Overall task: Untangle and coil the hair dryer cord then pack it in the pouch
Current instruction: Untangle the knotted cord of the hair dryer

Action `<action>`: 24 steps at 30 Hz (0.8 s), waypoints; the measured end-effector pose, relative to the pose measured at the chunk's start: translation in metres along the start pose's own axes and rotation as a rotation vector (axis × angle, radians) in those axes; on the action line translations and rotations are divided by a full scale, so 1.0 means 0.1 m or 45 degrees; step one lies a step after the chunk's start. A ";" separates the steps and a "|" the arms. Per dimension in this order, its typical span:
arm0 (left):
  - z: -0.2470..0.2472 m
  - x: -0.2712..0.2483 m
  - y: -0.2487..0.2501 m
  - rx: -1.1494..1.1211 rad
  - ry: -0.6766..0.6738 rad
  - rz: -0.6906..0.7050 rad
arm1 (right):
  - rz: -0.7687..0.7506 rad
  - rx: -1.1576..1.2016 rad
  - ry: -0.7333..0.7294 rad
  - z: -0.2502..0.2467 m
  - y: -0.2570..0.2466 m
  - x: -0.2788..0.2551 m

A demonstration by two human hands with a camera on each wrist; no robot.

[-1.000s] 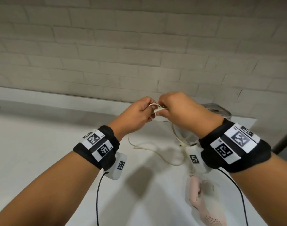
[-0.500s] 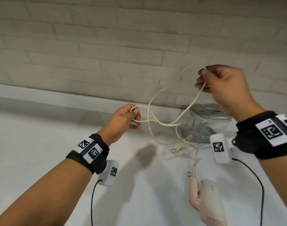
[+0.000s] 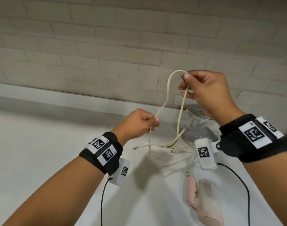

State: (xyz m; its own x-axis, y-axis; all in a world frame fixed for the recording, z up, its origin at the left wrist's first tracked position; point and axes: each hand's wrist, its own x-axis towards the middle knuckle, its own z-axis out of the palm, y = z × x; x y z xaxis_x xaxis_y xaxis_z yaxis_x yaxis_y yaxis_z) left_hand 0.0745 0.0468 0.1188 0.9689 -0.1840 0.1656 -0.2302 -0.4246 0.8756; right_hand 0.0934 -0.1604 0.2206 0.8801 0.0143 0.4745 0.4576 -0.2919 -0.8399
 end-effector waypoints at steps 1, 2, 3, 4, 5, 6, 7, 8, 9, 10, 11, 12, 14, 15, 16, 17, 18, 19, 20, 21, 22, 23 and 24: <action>-0.01 0.00 0.04 -0.036 0.075 0.001 | -0.044 -0.210 0.033 -0.02 0.04 0.02; -0.03 0.01 0.09 -0.093 0.162 -0.004 | -0.093 -0.467 0.076 -0.04 0.07 0.03; -0.05 0.02 0.14 -0.168 0.238 -0.002 | -0.144 -0.669 0.134 -0.06 0.09 0.00; -0.08 0.04 0.21 -0.246 0.300 0.012 | -0.181 -0.744 0.162 -0.05 0.09 -0.06; -0.10 0.05 0.28 -0.327 0.342 0.029 | -0.213 -0.739 0.159 -0.02 0.08 -0.15; -0.13 0.05 0.34 -0.408 0.368 0.041 | -0.226 -0.714 0.136 0.04 0.06 -0.25; -0.14 0.06 0.39 -0.485 0.381 0.040 | -0.236 -0.679 0.089 0.10 0.04 -0.36; -0.16 0.07 0.44 -0.566 0.389 0.026 | -0.247 -0.647 -0.003 0.15 0.04 -0.49; -0.17 0.08 0.49 -0.647 0.395 0.007 | -0.250 -0.596 -0.168 0.21 0.04 -0.60; -0.18 0.08 0.53 -0.731 0.398 -0.010 | -0.222 -0.528 -0.390 0.27 0.04 -0.70; -0.19 0.09 0.57 -0.811 0.396 -0.019 | -0.168 -0.471 -0.606 0.33 0.05 -0.78; -0.19 0.09 0.60 -0.876 0.390 -0.021 | -0.116 -0.463 -0.741 0.40 0.08 -0.85; -0.21 0.10 0.66 -0.944 0.385 -0.004 | -0.108 -0.524 -0.718 0.49 0.17 -0.89; -0.22 0.10 0.68 -0.959 0.395 0.007 | -0.142 -0.569 -0.617 0.53 0.20 -0.88; -0.24 0.10 0.69 -0.980 0.406 0.018 | -0.206 -0.632 -0.505 0.54 0.21 -0.84; -0.26 0.09 0.69 -1.005 0.415 0.028 | -0.256 -0.715 -0.419 0.55 0.22 -0.80; -0.29 0.08 0.69 -1.029 0.419 0.040 | -0.263 -0.799 -0.377 0.55 0.23 -0.75; -0.30 0.06 0.69 -1.057 0.421 0.058 | -0.212 -0.905 -0.381 0.54 0.22 -0.71; -0.32 0.06 0.69 -1.104 0.423 0.083 | -0.142 -0.997 -0.438 0.53 0.22 -0.68; -0.34 0.06 0.71 -1.174 0.422 0.115 | -0.043 -1.040 -0.551 0.53 0.22 -0.66; -0.36 0.05 0.72 -1.251 0.416 0.153 | 0.086 -0.976 -0.659 0.54 0.26 -0.64; -0.38 0.05 0.72 -1.318 0.398 0.189 | 0.222 -0.804 -0.729 0.54 0.26 -0.64; -0.39 0.04 0.71 -1.349 0.371 0.217 | 0.330 -0.599 -0.746 0.54 0.25 -0.62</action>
State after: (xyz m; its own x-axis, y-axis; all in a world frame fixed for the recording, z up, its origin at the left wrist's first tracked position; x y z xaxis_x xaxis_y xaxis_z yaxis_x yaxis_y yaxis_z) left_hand 0.0655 0.0505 0.1993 0.9483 0.1067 0.2990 -0.3031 0.5841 0.7530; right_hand 0.0572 -0.1166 0.1562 0.9343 0.3535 -0.0468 0.2426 -0.7263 -0.6432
